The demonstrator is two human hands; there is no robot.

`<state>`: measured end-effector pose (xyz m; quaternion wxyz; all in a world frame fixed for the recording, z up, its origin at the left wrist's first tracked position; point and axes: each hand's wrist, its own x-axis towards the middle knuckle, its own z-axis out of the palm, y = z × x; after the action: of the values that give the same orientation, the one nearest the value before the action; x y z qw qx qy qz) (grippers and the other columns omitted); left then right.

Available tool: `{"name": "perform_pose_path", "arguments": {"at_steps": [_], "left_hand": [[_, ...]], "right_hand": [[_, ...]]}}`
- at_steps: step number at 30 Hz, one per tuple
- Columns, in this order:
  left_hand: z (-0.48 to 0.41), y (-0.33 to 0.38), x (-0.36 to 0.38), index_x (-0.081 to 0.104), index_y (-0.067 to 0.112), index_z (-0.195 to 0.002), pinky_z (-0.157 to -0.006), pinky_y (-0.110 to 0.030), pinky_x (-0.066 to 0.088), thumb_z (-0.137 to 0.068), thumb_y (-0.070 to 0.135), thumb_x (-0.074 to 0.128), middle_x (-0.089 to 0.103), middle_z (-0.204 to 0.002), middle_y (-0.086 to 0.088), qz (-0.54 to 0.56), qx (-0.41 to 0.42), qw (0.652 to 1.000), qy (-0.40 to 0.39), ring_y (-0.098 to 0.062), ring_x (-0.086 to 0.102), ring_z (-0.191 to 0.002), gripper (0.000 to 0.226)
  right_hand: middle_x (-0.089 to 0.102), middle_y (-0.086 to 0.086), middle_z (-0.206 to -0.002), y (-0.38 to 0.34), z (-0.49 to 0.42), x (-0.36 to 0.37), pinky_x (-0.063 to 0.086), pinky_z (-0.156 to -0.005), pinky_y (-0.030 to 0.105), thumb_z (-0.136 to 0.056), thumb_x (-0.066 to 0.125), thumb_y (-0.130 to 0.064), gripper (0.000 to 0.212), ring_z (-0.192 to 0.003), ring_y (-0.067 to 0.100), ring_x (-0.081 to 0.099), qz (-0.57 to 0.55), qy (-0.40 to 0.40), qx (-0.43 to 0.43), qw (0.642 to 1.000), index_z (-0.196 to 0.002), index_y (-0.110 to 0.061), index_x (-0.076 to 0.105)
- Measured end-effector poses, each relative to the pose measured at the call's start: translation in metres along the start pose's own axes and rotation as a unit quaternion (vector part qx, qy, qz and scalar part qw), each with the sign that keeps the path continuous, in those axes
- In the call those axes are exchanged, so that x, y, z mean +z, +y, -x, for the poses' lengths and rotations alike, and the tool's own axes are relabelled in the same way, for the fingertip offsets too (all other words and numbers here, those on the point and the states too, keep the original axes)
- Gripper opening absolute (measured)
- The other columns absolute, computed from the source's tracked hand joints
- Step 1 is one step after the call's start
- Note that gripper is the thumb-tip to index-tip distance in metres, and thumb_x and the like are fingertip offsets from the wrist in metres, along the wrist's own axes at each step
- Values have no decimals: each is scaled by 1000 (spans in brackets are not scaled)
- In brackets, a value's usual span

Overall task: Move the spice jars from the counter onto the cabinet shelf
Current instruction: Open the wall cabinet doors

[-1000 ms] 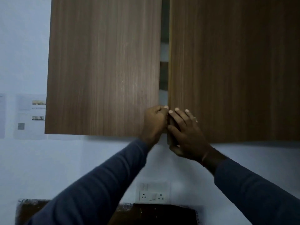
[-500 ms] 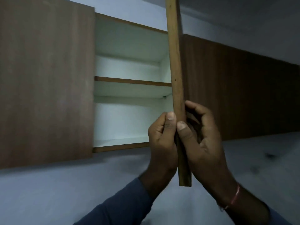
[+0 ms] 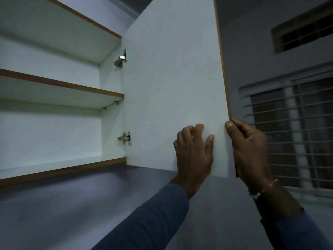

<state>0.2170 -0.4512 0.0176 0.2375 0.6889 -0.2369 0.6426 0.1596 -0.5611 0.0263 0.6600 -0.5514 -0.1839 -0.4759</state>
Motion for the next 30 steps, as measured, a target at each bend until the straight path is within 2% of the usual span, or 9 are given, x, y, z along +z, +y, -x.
{"name": "perform_pose_path", "arguments": {"at_steps": [4, 7, 10, 12, 16, 20, 23, 26, 30], "left_hand": [[7, -12, 34, 45, 13, -138, -89, -38, 51, -91, 45, 54, 55, -129, -11, -91, 82, 987, -108, -27, 55, -114, 57], [6, -23, 34, 40, 13, -142, -92, -39, 50, -91, 43, 54, 51, -135, -13, -109, 117, 978, -131, -30, 51, -121, 61], [0, -34, 12, 33, 15, -146, -101, -42, 45, -95, 36, 48, 40, -146, -14, -54, 144, 970, -189, -31, 40, -131, 57], [-6, -48, -8, 41, 13, -142, -101, -40, 42, -93, 29, 49, 44, -144, -14, -31, 170, 958, -227, -30, 43, -129, 52], [-15, -112, -60, 55, 18, -119, -89, -37, 47, -81, 23, 60, 58, -117, 1, -122, 171, 950, -230, -16, 55, -108, 39], [-15, -184, -167, 41, 9, -140, -113, -50, 30, -82, 24, 61, 43, -146, -16, -319, 92, 916, -226, -32, 35, -138, 63], [-23, -214, -264, 34, 6, -145, -117, -53, 18, -84, 26, 60, 32, -153, -18, -479, 53, 844, -234, -33, 22, -145, 69], [-29, -224, -351, 19, 11, -151, -117, -54, 8, -89, 31, 52, 18, -159, -11, -591, -43, 764, -257, -32, 7, -148, 72], [-21, -219, -431, 19, 11, -149, -115, -56, 14, -88, 28, 50, 23, -157, -8, -610, -131, 729, -281, -30, 12, -147, 71]], "right_hand": [[71, 2, -107, 31, -30, -16, 58, -68, 19, -96, 57, -26, 30, -91, 12, 68, -1, 40, 49, 998, -120, -9, 66], [70, 1, -105, 43, -29, -5, 59, -85, 35, -96, 58, -23, 26, -94, 13, 67, 7, 99, 35, 994, -117, -12, 67], [65, 6, -110, 39, -5, 19, 52, -97, 30, -93, 59, -10, 21, -104, 16, 62, 52, 200, -78, 975, -113, -9, 64], [60, 15, -114, 34, 17, 47, 42, -102, 21, -88, 59, 3, 21, -113, 21, 57, 96, 187, -211, 955, -107, -3, 64], [65, 2, -105, 22, 53, 124, 45, -95, 16, -87, 59, 5, 23, -103, 5, 60, 5, 10, -171, 985, -101, -12, 65], [68, -6, -96, 5, 76, 211, 46, -85, 10, -89, 63, -11, 12, -94, 3, 63, -67, -146, -67, 985, -99, -17, 66], [67, -6, -96, -16, 102, 282, 46, -78, 11, -90, 64, -18, 11, -89, 6, 62, -102, -253, -32, 962, -101, -15, 66], [66, 2, -111, -41, 138, 352, 48, -89, 22, -91, 62, -26, 30, -100, 13, 61, -113, -381, 26, 917, -117, -9, 62], [52, 12, -139, -63, 182, 428, 43, -101, 32, -94, 56, -32, 52, -125, 26, 52, -114, -498, 78, 856, -139, -8, 45]]}}
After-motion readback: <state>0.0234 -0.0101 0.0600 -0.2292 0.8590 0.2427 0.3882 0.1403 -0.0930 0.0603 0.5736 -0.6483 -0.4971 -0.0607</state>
